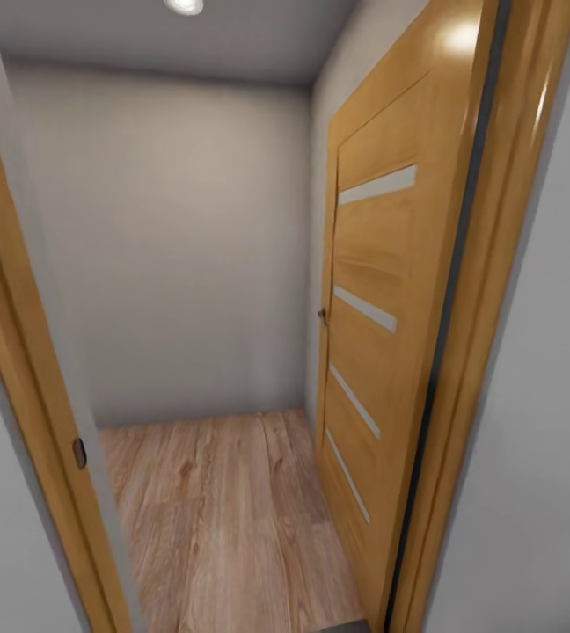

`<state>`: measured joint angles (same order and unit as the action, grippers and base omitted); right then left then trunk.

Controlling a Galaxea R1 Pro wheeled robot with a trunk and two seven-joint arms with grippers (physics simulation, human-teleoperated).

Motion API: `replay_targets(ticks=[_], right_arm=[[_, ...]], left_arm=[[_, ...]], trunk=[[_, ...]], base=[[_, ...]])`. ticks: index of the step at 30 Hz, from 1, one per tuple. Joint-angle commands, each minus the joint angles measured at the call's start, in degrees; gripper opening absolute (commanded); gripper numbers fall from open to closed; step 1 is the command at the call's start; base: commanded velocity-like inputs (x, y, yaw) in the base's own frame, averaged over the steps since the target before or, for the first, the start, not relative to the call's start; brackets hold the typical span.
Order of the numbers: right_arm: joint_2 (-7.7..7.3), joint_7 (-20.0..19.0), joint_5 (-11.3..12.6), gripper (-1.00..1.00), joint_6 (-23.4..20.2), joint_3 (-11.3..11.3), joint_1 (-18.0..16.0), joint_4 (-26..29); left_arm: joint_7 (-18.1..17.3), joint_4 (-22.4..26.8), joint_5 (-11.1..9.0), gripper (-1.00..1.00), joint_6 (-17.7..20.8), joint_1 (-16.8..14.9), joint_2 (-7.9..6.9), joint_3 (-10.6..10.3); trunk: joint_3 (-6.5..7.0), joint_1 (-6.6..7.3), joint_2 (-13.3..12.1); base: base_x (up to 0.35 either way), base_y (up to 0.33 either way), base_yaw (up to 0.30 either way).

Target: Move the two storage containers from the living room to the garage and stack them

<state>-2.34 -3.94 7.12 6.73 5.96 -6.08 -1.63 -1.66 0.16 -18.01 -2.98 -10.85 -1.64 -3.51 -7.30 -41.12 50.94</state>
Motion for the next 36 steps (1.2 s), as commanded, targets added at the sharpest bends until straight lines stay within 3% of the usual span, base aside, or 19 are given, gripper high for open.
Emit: replay_targets(ticks=[1,18,36], right_arm=[[-0.04,-0.3,0.6,1.00,0.4,0.5,-0.1,-0.1],[-0.24,-0.2,0.6,1.00,0.5,0.5,-0.1,-0.2],[-0.02,-0.2,0.6,1.00,0.5,0.4,-0.1,-0.2]], left_arm=[[-0.2,-0.1,-0.5,1.00,-0.2,-0.1,0.00,-0.4],[-0.2,-0.1,-0.5,1.00,-0.4,-0.1,0.19,-0.4],[-0.2,-0.1,-0.5,1.00,-0.7,-0.1,0.15,-0.4]], trunk=[[-0.08,-0.04,0.1],[-0.08,-0.04,0.1],[-0.08,-0.04,0.1]], base=[[0.326,0.000,0.027],[0.319,-0.073,0.226],[0.235,-0.132,0.043]])
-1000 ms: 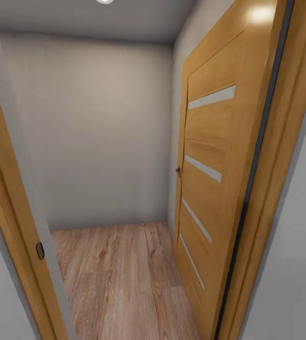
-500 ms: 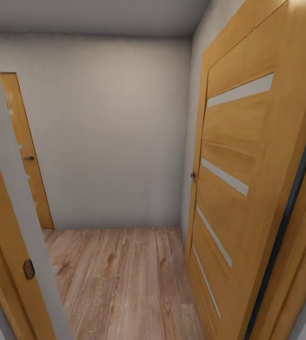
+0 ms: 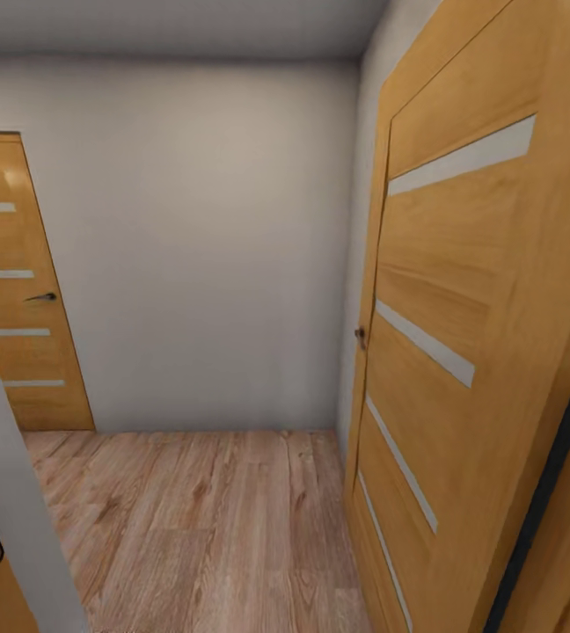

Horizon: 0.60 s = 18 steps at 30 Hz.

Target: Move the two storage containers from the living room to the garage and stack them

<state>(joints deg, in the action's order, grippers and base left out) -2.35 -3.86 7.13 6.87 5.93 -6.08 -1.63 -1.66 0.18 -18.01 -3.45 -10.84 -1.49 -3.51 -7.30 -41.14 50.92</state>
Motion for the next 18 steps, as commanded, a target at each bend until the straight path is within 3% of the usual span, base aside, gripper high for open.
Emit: replay_targets(ticks=[1,15,18], right_arm=[[-0.04,-0.3,0.6,1.00,0.4,0.5,-0.1,-0.2],[-0.02,-0.3,0.5,1.00,0.3,0.6,-0.1,-0.2],[-0.07,-0.3,0.5,1.00,0.3,0.6,-0.1,-0.2]], left_arm=[[-0.2,-0.1,-0.5,1.00,-0.2,-0.1,-0.01,-0.4],[-0.2,0.0,-0.3,1.00,-0.3,-0.1,0.00,-0.4],[-0.3,0.2,0.0,1.00,-0.3,-0.1,-0.08,-0.5]], trunk=[[-0.09,-0.02,0.1],[-0.09,-0.02,0.1],[-0.09,-0.02,0.1]], base=[[0.037,-0.014,0.224],[0.005,-0.002,0.266],[0.000,0.000,0.093]])
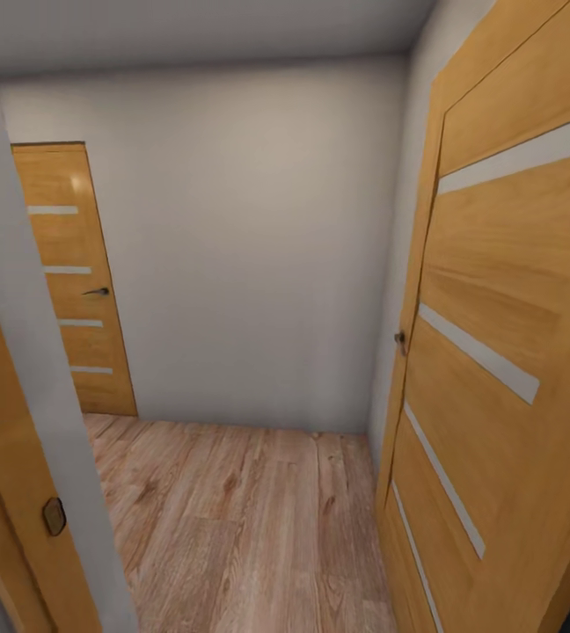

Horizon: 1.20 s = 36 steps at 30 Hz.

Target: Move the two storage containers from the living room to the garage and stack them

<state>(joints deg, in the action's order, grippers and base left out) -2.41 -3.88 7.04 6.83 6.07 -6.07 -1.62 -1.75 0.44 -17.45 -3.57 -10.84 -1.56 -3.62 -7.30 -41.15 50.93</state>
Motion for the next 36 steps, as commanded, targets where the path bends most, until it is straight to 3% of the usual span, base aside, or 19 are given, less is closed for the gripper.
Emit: replay_targets(ticks=[1,8,13,36], right_arm=[[-0.02,-0.3,0.6,1.00,0.3,0.5,-0.1,-0.2],[0.06,-0.3,0.5,1.00,0.2,0.6,-0.1,-0.2],[0.07,-0.3,-1.5,1.00,0.2,0.4,-0.1,-0.2],[0.08,-0.3,-2.3,1.00,0.3,0.2,-0.1,-0.2]], left_arm=[[-0.2,0.0,-0.6,1.00,-0.2,-0.1,-0.05,-0.3],[-0.2,0.2,-0.8,1.00,-0.2,-0.1,-0.08,-0.1],[-0.2,0.2,-0.8,1.00,-0.1,-0.1,-0.06,-0.2],[-0.2,0.2,-0.9,1.00,-0.1,-0.1,-0.11,-0.3]], trunk=[[-0.09,-0.01,0.1],[-0.09,-0.01,0.1],[-0.09,-0.01,0.1],[-0.09,-0.01,0.1]], base=[[0.000,0.000,0.036],[0.000,0.000,0.007],[0.088,0.000,0.000],[0.311,0.000,0.000]])
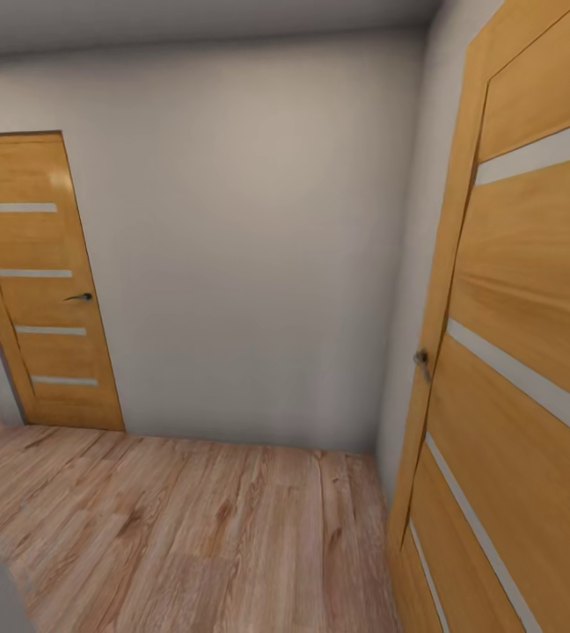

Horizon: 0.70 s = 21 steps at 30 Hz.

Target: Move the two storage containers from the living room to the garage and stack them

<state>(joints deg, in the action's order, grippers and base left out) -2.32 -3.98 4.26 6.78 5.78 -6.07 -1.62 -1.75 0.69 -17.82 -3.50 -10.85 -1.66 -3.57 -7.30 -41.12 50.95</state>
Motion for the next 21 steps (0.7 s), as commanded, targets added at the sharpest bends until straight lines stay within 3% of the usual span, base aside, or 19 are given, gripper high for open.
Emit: replay_targets(ticks=[1,11,21], right_arm=[[-0.02,-0.2,0.5,1.00,0.3,0.5,-0.1,-0.2],[-0.05,-0.2,0.4,1.00,0.3,0.5,-0.1,-0.2],[-0.05,-0.2,0.4,1.00,0.4,0.5,-0.1,-0.2]], left_arm=[[-0.2,-0.1,-0.5,1.00,-0.2,-0.1,-0.01,-0.4],[-0.2,-0.1,-0.5,1.00,-0.2,-0.1,-0.01,-0.4],[-0.2,-0.1,-0.5,1.00,-0.3,-0.1,0.04,-0.4]], trunk=[[-0.08,-0.04,0.1],[-0.08,-0.04,0.1],[-0.08,-0.04,0.1]], base=[[0.321,0.000,0.000],[0.307,0.000,0.000],[0.054,0.000,0.000]])
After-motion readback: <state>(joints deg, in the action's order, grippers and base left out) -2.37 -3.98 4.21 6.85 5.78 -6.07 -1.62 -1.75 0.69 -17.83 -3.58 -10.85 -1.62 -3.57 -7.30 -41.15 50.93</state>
